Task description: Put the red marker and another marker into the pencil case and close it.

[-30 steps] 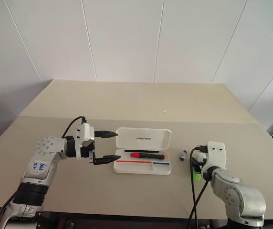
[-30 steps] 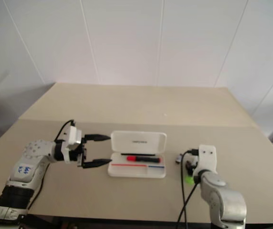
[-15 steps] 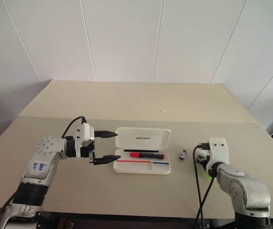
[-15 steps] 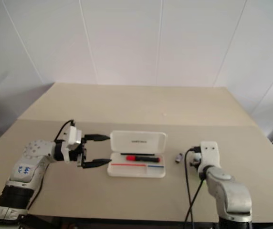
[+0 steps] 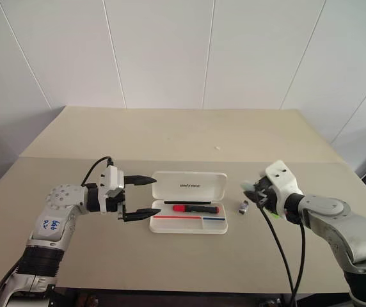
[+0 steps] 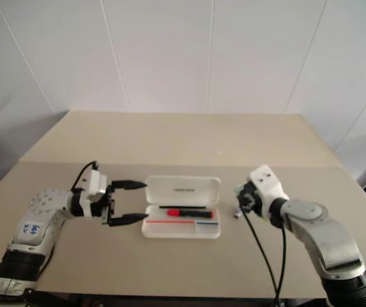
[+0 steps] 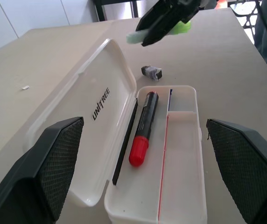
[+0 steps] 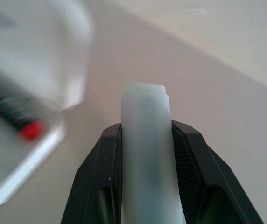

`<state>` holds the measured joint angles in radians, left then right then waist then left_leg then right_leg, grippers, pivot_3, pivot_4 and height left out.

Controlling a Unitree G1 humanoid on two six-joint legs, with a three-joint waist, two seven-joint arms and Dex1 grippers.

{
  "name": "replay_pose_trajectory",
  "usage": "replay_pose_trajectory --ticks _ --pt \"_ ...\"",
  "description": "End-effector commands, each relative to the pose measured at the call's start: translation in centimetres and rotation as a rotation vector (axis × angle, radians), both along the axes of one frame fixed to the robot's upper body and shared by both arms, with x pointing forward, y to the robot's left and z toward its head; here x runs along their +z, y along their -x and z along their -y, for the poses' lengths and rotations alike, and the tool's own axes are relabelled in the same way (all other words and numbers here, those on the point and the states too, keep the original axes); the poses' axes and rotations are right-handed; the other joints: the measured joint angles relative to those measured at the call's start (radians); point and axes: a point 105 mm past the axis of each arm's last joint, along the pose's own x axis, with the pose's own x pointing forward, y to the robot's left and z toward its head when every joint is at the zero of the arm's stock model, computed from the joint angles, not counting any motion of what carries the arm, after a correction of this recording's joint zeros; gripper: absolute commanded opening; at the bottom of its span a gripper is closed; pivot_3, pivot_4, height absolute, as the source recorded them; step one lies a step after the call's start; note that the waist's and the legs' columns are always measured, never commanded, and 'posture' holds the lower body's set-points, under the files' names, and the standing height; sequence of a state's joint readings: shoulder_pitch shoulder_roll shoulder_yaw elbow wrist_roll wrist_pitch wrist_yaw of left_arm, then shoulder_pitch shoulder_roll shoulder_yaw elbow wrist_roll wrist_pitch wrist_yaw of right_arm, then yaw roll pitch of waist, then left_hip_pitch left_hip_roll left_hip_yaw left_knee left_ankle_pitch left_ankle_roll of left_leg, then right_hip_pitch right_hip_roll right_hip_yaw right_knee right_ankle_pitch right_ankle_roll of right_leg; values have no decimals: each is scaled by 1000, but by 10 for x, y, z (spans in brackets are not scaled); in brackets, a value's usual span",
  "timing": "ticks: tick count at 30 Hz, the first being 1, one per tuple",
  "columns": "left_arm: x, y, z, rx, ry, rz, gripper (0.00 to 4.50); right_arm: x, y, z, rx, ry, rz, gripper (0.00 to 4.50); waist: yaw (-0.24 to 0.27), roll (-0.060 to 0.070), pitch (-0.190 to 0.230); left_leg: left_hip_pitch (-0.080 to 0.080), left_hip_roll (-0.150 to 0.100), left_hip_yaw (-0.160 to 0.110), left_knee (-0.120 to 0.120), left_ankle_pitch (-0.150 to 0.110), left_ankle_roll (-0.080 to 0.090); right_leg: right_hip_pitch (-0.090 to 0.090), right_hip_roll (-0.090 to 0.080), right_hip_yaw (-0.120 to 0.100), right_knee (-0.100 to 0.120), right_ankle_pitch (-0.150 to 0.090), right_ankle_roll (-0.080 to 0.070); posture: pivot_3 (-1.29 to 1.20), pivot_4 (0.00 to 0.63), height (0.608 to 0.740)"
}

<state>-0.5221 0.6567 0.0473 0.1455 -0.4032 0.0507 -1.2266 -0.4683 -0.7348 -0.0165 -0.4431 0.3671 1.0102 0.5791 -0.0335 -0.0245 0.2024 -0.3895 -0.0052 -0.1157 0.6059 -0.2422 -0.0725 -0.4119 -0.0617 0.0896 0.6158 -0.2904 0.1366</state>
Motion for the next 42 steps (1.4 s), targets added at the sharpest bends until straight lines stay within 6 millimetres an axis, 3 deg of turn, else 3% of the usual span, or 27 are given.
replay_pose_trajectory --ticks 1,8,20,34,42 --pt "3 2 -19 43 33 -1 4500 23 15 -27 232 33 28 1879 -4 0 0 0 0 0 0 0 0 0 0 0 0 0 0 0 150 740" --pt "-2 5 -39 88 63 -58 4500 20 28 -65 523 100 -10 1879 0 0 0 0 1 0 0 0 -1 0 0 0 -1 0 0 0 150 740" --pt "-12 15 -55 89 10 -93 4500 -2 1 -145 723 103 40 1879 -1 0 0 -1 1 0 -1 -1 -1 -2 0 -1 0 0 0 0 150 740" --pt "-14 21 -60 106 7 -91 4500 -27 -5 -170 831 199 63 1879 -6 0 0 0 1 0 1 -1 -2 -2 1 -1 4 -1 -1 0 150 740" --pt "-12 20 -59 112 6 -81 4500 -21 1 -187 857 148 53 1879 -15 0 0 0 1 -1 2 -1 -2 -2 0 -1 5 -1 -1 0 150 740"
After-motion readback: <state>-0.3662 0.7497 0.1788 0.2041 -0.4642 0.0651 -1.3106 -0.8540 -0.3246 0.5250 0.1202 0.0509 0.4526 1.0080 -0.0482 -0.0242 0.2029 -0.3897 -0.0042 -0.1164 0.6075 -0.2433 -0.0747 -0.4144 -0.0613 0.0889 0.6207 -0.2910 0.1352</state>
